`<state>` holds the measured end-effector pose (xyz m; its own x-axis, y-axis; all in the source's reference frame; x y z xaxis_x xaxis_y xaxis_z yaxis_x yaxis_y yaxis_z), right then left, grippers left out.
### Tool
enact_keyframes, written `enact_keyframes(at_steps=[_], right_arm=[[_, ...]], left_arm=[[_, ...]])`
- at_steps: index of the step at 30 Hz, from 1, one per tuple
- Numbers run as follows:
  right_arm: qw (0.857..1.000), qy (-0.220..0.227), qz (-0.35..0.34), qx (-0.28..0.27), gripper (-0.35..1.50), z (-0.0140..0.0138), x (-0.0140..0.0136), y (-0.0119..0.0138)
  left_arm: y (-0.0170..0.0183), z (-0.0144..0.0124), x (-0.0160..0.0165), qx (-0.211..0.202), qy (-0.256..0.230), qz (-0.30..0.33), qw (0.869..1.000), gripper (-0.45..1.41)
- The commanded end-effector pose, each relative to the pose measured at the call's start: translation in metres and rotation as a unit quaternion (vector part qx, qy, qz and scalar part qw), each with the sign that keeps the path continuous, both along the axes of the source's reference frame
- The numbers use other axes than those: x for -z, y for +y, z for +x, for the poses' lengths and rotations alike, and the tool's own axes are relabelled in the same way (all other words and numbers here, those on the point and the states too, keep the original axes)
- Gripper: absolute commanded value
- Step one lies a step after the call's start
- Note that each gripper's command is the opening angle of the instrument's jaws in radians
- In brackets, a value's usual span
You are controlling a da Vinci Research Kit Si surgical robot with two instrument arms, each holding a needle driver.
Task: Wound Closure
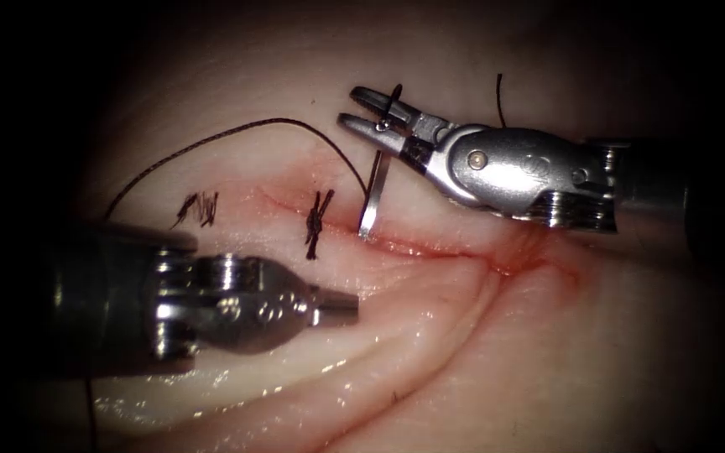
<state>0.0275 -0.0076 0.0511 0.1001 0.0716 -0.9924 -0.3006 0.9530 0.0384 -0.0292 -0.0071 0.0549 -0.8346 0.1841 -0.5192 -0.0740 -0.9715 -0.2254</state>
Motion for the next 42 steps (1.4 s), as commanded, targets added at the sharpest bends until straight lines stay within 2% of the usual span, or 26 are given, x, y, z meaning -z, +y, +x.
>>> enact_keyframes(at_steps=[1, 28, 42], right_arm=[[1.0, -0.001, 0.001, 0.002, -0.35, 0.0007, -0.0003, 0.0004], [0.998, -0.014, 0.013, 0.054, -0.35, 0.0007, -0.0001, -0.0006], [0.996, -0.007, 0.056, 0.068, -0.35, 0.0008, 0.0003, -0.0006]], left_arm=[[0.0, -0.0006, -0.0006, -0.001, -0.002, 0.0, 1.0, -0.33], [0.0006, -0.0003, -0.0003, 0.011, -0.015, -0.005, 1.0, -0.38], [0.0006, -0.0001, -0.0017, 0.017, -0.013, -0.006, 1.0, -0.4]])
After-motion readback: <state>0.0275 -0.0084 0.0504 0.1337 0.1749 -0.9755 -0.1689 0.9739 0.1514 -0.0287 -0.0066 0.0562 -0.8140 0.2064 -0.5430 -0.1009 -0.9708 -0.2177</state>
